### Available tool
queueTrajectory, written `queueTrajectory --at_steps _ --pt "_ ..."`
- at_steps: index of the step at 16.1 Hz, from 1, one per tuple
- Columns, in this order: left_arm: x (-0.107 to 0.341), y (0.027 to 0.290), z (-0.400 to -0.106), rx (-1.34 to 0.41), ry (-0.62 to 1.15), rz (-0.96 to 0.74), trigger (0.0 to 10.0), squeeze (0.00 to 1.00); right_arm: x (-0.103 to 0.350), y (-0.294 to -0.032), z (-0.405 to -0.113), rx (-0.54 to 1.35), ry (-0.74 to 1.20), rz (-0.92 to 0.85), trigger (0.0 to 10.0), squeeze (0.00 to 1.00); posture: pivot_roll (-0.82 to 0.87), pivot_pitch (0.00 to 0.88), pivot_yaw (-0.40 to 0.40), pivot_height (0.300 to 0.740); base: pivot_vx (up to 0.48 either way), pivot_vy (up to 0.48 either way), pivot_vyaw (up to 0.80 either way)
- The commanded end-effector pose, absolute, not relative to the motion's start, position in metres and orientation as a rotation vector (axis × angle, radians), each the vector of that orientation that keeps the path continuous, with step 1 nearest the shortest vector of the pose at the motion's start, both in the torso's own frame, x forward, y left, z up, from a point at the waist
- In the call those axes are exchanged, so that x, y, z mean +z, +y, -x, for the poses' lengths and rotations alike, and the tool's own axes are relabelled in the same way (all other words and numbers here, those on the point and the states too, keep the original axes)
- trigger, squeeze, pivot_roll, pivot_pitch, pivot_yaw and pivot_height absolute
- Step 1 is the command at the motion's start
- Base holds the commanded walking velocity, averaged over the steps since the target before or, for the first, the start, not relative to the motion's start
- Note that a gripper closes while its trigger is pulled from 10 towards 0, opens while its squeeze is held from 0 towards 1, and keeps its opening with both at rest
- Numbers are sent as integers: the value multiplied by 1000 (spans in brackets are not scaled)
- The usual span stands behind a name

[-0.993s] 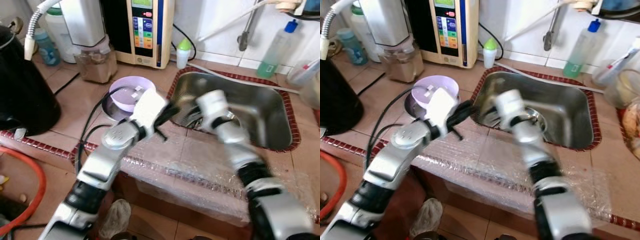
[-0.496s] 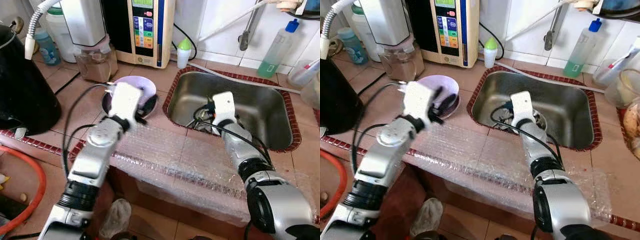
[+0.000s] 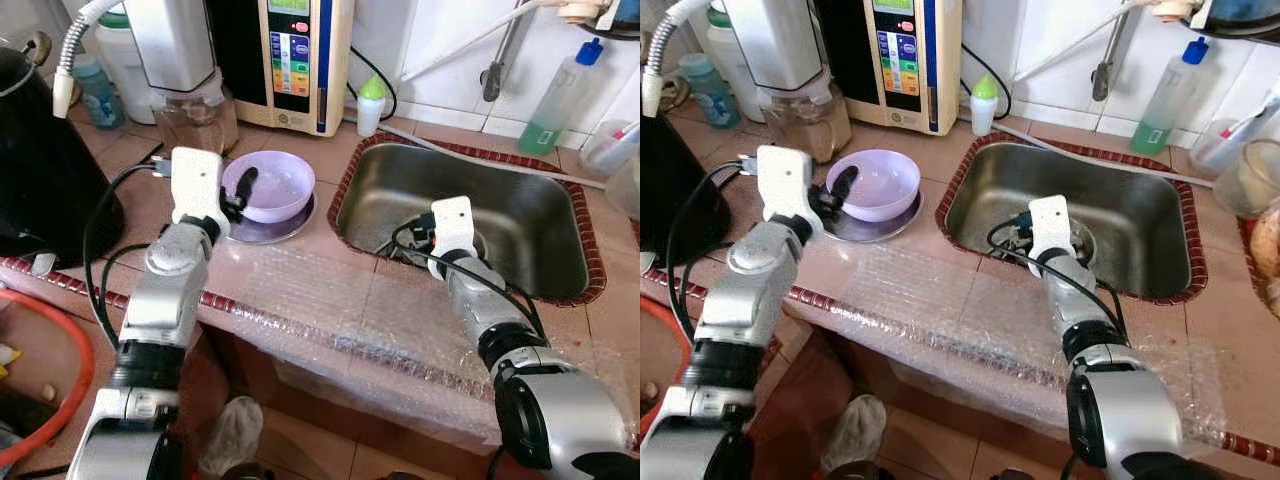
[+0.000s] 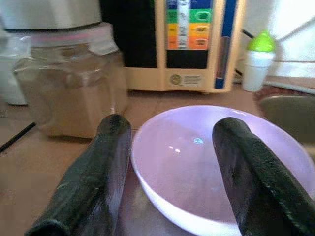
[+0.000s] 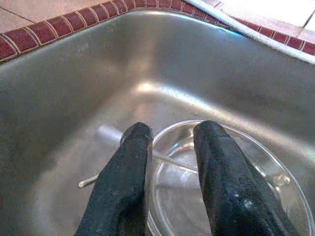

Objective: Kitchen organization

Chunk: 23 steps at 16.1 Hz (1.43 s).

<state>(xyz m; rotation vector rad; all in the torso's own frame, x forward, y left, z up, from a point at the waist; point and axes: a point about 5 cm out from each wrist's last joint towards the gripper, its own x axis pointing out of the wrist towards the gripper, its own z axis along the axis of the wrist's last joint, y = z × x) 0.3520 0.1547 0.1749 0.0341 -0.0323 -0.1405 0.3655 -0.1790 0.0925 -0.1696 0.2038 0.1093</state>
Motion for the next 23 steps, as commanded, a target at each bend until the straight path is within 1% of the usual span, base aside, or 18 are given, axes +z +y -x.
queueTrajectory --at_steps 1,3,4,6,7,8,9,10,11,12,13,14,15,19,21,23 --pt "176 162 -357 -91 -13 6 10000 1000 89 -179 -362 108 198 151 10000 1000 1 0 11 740 0 0 0" --pt "175 168 -362 -56 2 19 10000 1000 89 -173 -361 128 170 159 10000 1000 -1 0 13 740 0 0 0" --pt "169 170 -364 -33 38 39 10000 1000 89 -165 -359 161 140 174 10000 1000 -1 0 12 740 0 0 0" --pt "157 167 -364 -29 97 92 10000 1000 95 -154 -355 239 68 168 10000 1000 0 0 11 740 0 0 0" --pt "151 165 -364 -35 127 110 10000 1000 98 -149 -350 277 23 179 10000 588 -3 0 11 740 0 0 0" --pt "148 165 -366 -28 148 135 10000 1000 101 -147 -345 302 -17 190 10000 0 -10 0 11 740 0 0 0" --pt "146 165 -367 -28 158 144 10000 1000 103 -147 -342 312 -37 200 10000 0 -12 0 12 740 0 0 0" --pt "143 164 -370 -20 185 212 10000 831 107 -149 -335 307 -57 193 10000 0 -22 0 16 740 0 0 0" --pt "142 163 -371 -28 199 249 10000 384 108 -149 -331 306 -64 192 10000 0 -31 0 22 740 0 0 0" --pt "142 162 -372 -33 208 263 10000 212 109 -148 -327 310 -69 196 10000 0 -38 0 25 740 0 0 0" --pt "142 160 -374 -41 215 302 8000 0 108 -146 -323 323 -69 209 10000 0 -42 0 27 740 0 0 0" --pt "143 159 -376 -48 224 341 2784 0 106 -145 -320 327 -64 213 10000 0 -45 0 29 740 0 0 0" --pt "143 159 -377 -45 233 382 0 0 107 -143 -317 328 -60 209 10000 0 -49 0 32 740 0 0 0" --pt "142 160 -380 -51 271 477 0 0 109 -139 -312 340 -44 211 10000 0 -46 0 32 740 0 0 0" --pt "139 164 -379 -48 292 473 0 0 113 -136 -310 378 -57 194 10000 0 -46 0 32 740 0 0 0" --pt "135 168 -377 -43 322 443 0 0 120 -128 -306 454 -92 150 10000 0 -46 0 32 740 0 0 0"
